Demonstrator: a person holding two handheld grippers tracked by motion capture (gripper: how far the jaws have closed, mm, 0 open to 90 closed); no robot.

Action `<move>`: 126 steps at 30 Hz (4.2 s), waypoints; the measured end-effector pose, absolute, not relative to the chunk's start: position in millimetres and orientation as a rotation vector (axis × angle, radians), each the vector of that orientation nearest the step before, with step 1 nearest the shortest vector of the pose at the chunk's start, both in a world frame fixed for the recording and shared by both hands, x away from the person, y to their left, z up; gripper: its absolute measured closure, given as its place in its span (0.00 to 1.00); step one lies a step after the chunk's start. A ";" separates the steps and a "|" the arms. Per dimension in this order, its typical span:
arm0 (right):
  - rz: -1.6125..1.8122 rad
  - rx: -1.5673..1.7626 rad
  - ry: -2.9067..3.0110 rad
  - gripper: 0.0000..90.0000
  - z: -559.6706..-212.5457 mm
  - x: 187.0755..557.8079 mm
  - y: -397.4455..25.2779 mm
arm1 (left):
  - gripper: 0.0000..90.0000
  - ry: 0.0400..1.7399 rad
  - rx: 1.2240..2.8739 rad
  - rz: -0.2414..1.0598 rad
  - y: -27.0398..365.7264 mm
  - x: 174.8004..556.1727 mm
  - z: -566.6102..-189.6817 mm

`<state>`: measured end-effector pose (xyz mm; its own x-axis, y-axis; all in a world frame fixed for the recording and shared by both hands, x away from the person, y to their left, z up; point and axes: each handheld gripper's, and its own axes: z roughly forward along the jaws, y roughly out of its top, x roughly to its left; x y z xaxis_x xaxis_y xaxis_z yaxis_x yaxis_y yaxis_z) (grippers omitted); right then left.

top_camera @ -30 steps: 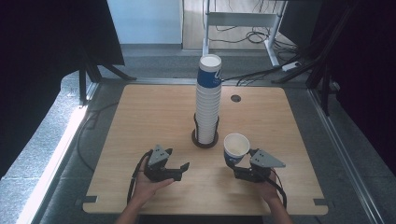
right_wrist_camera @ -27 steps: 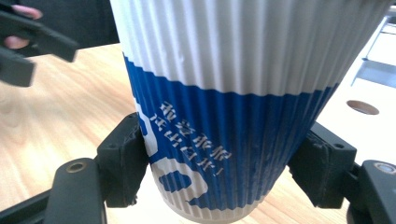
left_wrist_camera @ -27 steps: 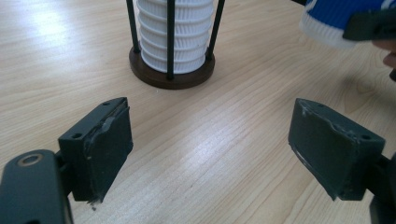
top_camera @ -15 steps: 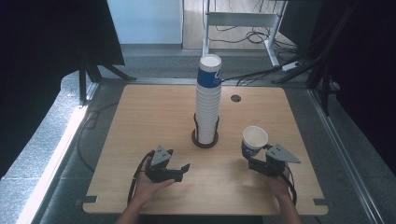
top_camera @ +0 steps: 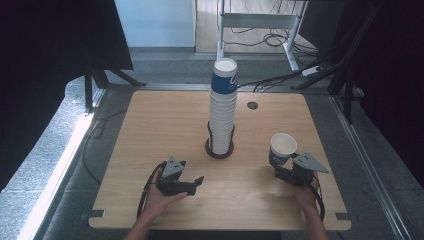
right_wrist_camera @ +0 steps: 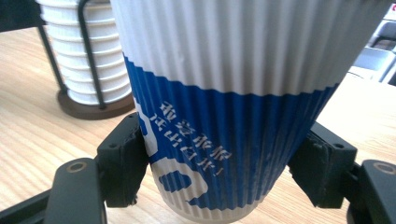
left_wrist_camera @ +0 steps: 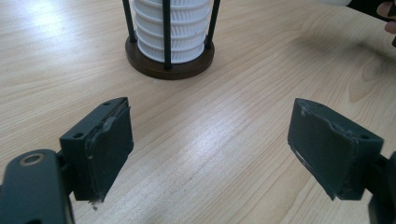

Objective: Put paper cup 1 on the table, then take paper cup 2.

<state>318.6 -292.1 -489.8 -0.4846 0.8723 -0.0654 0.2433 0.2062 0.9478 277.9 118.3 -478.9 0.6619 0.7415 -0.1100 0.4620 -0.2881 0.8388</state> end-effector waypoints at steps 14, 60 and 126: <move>1.197 1.159 1.815 0.30 -498.4 327.0 -313.9 | 0.16 0.940 1.961 0.355 115.9 278.5 -481.2; 1.038 1.365 1.909 0.14 -506.8 332.1 -316.6 | 0.16 0.930 2.011 0.330 112.6 278.6 -483.6; 1.348 0.962 2.013 0.22 -452.0 270.2 -243.7 | 0.10 0.751 1.838 0.409 60.8 406.3 -400.5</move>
<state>270.2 -243.7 -452.0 -0.6070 0.7937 -0.0388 0.2667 0.2495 0.9309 406.3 60.8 -400.5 0.7435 0.6652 -0.0687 0.3029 -0.2434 0.9214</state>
